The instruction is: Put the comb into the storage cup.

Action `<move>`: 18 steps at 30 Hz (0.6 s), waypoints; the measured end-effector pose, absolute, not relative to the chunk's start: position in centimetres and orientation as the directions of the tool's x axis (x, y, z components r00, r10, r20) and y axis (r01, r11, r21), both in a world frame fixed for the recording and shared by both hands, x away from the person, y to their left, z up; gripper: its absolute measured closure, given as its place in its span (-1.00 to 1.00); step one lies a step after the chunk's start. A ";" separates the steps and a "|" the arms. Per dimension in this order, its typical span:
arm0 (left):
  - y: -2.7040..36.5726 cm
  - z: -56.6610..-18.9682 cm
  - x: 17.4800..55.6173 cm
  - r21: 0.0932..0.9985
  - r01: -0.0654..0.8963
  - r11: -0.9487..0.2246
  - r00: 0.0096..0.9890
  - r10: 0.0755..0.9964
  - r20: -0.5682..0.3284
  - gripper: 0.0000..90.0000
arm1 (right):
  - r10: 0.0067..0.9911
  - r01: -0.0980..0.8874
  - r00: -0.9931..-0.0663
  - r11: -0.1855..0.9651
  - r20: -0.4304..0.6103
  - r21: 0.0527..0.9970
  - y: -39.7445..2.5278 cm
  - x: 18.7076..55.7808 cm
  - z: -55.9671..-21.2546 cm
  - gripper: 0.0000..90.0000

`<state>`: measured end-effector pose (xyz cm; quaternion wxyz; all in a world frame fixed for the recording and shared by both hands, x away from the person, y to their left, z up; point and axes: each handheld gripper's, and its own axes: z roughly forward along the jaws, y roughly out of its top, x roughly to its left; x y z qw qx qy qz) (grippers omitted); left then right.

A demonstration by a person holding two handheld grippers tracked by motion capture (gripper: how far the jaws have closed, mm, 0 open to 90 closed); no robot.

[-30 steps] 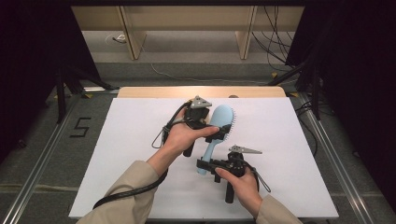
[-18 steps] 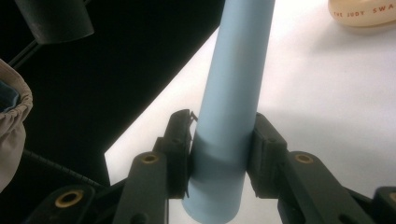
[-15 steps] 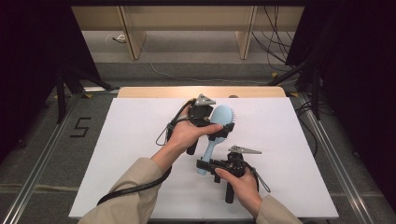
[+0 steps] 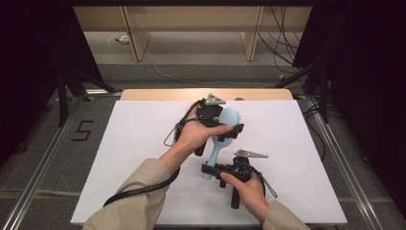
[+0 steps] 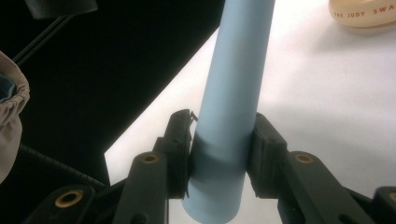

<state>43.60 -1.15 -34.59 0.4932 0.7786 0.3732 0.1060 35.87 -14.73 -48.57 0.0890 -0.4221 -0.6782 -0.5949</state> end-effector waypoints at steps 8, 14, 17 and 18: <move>-1.3 -34.7 44.0 0.840 0.485 -0.244 0.696 0.689 -0.201 -1.00 | 0.468 0.676 -0.629 -0.066 0.621 0.734 -14.8 35.9 -48.5 0.44; -1.4 -34.7 44.2 0.836 0.489 -0.250 0.694 0.692 -0.199 -1.00 | 0.468 0.679 -0.627 -0.064 0.623 0.732 -14.8 35.9 -48.5 0.44; -1.5 -34.7 44.4 0.834 0.494 -0.245 0.689 0.696 -0.204 -1.00 | 0.468 0.677 -0.628 -0.065 0.622 0.733 -14.8 35.9 -48.5 0.44; -1.5 -34.7 44.4 0.834 0.495 -0.245 0.688 0.696 -0.204 -0.99 | 0.468 0.677 -0.628 -0.065 0.622 0.733 -14.8 35.9 -48.5 0.45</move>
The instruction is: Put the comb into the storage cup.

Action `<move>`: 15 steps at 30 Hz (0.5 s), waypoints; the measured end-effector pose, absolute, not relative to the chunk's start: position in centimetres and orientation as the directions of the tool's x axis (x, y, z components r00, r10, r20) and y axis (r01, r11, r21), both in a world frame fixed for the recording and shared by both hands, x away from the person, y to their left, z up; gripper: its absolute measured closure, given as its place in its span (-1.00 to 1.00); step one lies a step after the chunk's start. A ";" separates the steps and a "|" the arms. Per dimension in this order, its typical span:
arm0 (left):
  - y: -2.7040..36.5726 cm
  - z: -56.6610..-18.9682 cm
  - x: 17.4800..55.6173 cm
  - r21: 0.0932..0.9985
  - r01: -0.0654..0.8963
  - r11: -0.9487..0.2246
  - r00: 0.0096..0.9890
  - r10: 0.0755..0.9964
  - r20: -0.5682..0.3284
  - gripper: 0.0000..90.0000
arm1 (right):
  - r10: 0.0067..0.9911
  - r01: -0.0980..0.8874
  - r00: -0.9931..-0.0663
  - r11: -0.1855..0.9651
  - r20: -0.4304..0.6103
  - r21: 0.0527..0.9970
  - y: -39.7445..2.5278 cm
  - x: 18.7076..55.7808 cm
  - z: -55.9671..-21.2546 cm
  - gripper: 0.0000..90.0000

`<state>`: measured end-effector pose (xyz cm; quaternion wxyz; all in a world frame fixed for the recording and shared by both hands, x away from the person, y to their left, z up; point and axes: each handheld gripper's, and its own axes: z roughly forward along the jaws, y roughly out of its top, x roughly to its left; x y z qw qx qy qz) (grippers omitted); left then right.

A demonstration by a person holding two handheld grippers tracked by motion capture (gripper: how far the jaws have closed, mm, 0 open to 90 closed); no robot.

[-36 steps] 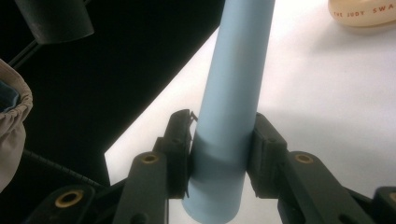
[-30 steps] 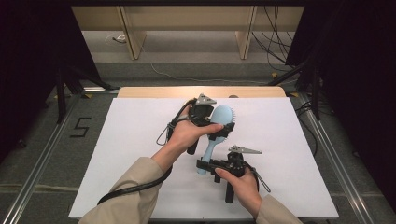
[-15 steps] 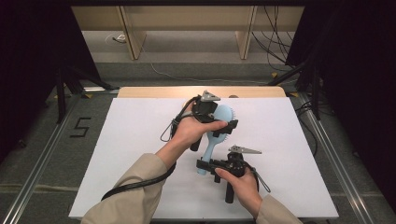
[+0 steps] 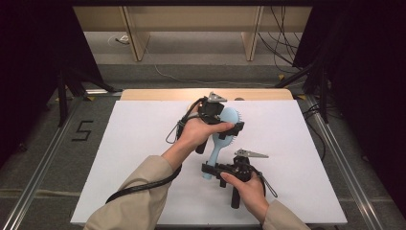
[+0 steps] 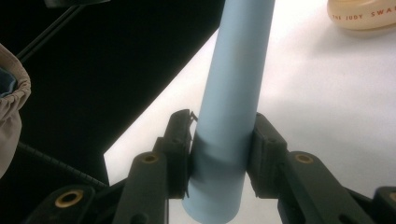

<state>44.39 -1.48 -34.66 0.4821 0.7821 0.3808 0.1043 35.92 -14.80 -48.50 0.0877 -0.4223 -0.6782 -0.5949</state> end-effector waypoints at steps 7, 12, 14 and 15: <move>-1.5 -34.6 44.5 0.830 0.498 -0.251 0.688 0.697 -0.202 -0.96 | 0.470 0.676 -0.629 -0.064 0.620 0.734 -14.8 35.9 -48.4 0.45; -1.5 -34.9 44.5 0.824 0.505 -0.257 0.690 0.694 -0.207 -0.93 | 0.471 0.674 -0.628 -0.069 0.620 0.735 -14.9 36.0 -48.4 0.44; -1.5 -35.0 44.6 0.823 0.507 -0.256 0.689 0.694 -0.208 -0.91 | 0.471 0.676 -0.626 -0.071 0.621 0.734 -14.9 36.0 -48.4 0.44; -1.5 -35.0 44.6 0.822 0.509 -0.256 0.688 0.695 -0.210 -0.91 | 0.471 0.680 -0.623 -0.070 0.625 0.730 -14.9 35.9 -48.4 0.45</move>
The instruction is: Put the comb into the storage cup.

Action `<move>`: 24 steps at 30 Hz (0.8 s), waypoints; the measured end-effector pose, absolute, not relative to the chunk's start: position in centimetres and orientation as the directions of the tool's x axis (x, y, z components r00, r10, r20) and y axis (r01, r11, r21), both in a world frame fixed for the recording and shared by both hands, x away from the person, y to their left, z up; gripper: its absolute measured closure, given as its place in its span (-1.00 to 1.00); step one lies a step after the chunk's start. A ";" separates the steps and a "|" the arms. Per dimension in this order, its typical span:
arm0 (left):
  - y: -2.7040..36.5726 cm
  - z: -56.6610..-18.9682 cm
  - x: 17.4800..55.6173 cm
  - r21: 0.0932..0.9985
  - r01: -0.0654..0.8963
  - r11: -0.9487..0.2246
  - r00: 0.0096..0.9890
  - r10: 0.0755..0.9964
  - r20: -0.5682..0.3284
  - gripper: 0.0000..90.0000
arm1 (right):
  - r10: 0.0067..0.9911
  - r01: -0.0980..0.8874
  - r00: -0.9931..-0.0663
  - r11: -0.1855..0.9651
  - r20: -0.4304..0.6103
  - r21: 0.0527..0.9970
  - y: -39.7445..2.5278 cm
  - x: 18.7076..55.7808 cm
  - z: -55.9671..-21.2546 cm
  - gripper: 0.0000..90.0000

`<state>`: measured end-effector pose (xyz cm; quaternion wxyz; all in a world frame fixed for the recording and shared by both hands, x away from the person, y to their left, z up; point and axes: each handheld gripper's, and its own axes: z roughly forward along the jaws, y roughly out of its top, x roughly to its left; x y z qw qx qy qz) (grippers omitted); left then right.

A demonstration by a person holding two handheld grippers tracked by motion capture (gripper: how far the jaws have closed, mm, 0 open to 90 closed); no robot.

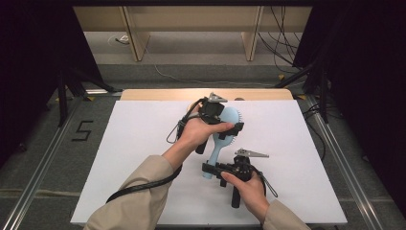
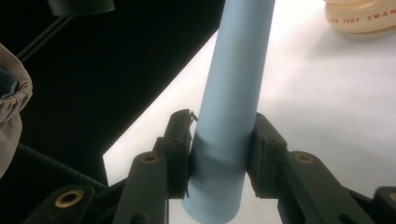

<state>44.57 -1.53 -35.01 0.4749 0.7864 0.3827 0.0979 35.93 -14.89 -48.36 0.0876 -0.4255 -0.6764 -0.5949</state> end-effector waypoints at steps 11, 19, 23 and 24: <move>-1.5 -35.2 44.6 0.814 0.522 -0.253 0.685 0.693 -0.224 -0.78 | 0.471 0.677 -0.624 -0.071 0.623 0.733 -14.9 36.0 -48.4 0.44; -1.5 -35.2 44.5 0.809 0.527 -0.260 0.689 0.689 -0.228 -0.65 | 0.473 0.676 -0.625 -0.071 0.621 0.734 -14.9 36.0 -48.4 0.45; -1.5 -35.2 44.4 0.808 0.527 -0.264 0.693 0.683 -0.229 -0.60 | 0.473 0.679 -0.622 -0.070 0.624 0.731 -14.9 36.0 -48.4 0.44; -1.5 -35.2 44.4 0.809 0.526 -0.264 0.694 0.682 -0.229 -0.60 | 0.474 0.672 -0.627 -0.071 0.618 0.737 -14.9 36.0 -48.5 0.44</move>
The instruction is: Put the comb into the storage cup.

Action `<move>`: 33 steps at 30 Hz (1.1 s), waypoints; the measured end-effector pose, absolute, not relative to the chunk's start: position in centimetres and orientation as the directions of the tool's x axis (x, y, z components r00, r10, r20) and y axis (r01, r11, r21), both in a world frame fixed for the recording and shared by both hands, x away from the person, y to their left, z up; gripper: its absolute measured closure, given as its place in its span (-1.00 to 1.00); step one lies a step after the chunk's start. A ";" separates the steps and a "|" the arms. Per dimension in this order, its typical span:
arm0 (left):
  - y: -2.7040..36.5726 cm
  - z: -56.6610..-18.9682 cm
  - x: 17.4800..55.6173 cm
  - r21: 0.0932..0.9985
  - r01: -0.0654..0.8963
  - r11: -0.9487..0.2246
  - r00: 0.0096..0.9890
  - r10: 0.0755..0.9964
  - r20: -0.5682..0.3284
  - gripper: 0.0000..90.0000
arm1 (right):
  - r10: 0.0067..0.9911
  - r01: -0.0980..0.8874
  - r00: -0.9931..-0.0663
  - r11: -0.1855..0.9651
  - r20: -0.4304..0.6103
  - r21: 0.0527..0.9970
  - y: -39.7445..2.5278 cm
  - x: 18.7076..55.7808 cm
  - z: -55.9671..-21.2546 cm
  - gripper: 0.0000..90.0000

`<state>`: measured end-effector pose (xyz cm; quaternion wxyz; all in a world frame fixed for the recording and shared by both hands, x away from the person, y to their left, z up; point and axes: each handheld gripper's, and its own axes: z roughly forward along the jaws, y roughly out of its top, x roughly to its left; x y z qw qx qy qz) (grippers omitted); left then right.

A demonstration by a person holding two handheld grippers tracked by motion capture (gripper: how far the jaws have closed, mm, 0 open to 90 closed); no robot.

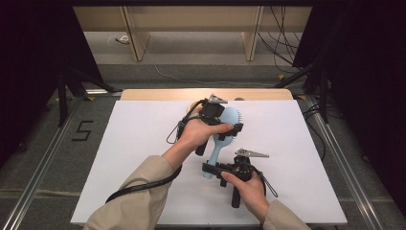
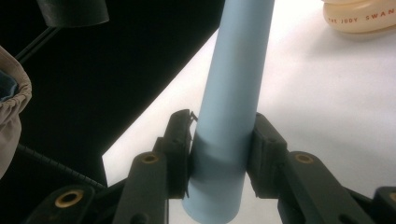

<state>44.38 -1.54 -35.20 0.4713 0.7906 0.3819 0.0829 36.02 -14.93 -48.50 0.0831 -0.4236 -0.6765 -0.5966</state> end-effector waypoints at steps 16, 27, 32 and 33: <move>-1.5 -34.9 43.8 0.833 0.490 -0.257 0.712 0.670 -0.212 -0.58 | 0.486 0.648 -0.644 -0.064 0.590 0.759 -14.9 36.1 -48.5 0.43; -1.2 -34.6 43.3 0.848 0.467 -0.252 0.718 0.667 -0.197 -0.57 | 0.507 0.631 -0.650 -0.057 0.567 0.774 -15.0 36.2 -48.4 0.31; -1.0 -34.5 43.2 0.855 0.455 -0.251 0.723 0.664 -0.190 -0.57 | 0.516 0.625 -0.649 -0.059 0.559 0.779 -15.0 36.3 -48.4 0.21; -1.0 -34.4 43.1 0.856 0.452 -0.250 0.724 0.664 -0.188 -0.57 | 0.519 0.625 -0.647 -0.060 0.559 0.778 -15.1 36.3 -48.4 0.19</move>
